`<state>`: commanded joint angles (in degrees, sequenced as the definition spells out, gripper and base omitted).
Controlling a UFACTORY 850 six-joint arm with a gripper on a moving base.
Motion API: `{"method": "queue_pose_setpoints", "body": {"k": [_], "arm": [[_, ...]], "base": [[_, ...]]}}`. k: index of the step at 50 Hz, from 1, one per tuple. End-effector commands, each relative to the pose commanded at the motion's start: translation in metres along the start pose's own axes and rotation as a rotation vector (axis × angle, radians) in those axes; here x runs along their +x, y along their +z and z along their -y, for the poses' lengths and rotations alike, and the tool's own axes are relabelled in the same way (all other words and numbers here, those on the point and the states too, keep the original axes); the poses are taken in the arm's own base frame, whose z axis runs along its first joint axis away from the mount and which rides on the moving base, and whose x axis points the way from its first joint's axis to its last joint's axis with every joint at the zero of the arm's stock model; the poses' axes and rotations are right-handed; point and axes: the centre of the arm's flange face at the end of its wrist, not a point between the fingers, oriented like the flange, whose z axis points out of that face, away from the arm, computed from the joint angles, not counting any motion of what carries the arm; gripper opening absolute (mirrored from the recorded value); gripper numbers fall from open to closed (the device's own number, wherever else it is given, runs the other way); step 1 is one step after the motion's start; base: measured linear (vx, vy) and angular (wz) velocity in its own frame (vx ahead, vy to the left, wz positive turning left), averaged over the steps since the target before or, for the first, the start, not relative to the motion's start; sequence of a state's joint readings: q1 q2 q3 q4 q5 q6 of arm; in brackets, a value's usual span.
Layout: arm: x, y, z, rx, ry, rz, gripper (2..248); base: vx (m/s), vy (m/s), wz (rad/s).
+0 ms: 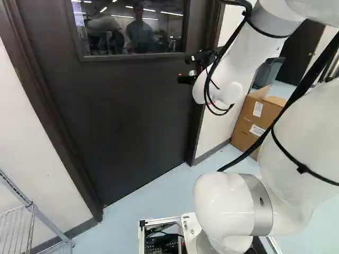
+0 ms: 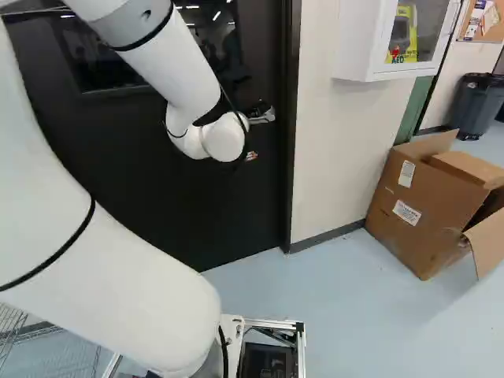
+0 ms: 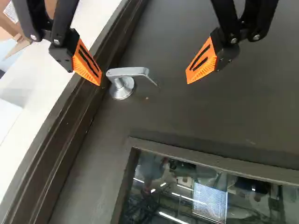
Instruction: Open the door and move inside
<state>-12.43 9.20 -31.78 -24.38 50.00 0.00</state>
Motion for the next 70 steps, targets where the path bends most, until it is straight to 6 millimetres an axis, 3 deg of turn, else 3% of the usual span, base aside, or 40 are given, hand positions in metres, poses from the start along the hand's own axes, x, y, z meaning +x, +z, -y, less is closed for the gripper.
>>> {"method": "queue_pose_setpoints", "body": {"k": [30, 70], "arm": [[0.010, 0.016, -0.025, 0.073, -0.132, -0.012, 247], [0.011, 0.048, -0.026, 0.116, -0.149, -0.016, 247]], "base": [[0.000, 0.000, 0.000], [0.000, 0.000, 0.000]]}}
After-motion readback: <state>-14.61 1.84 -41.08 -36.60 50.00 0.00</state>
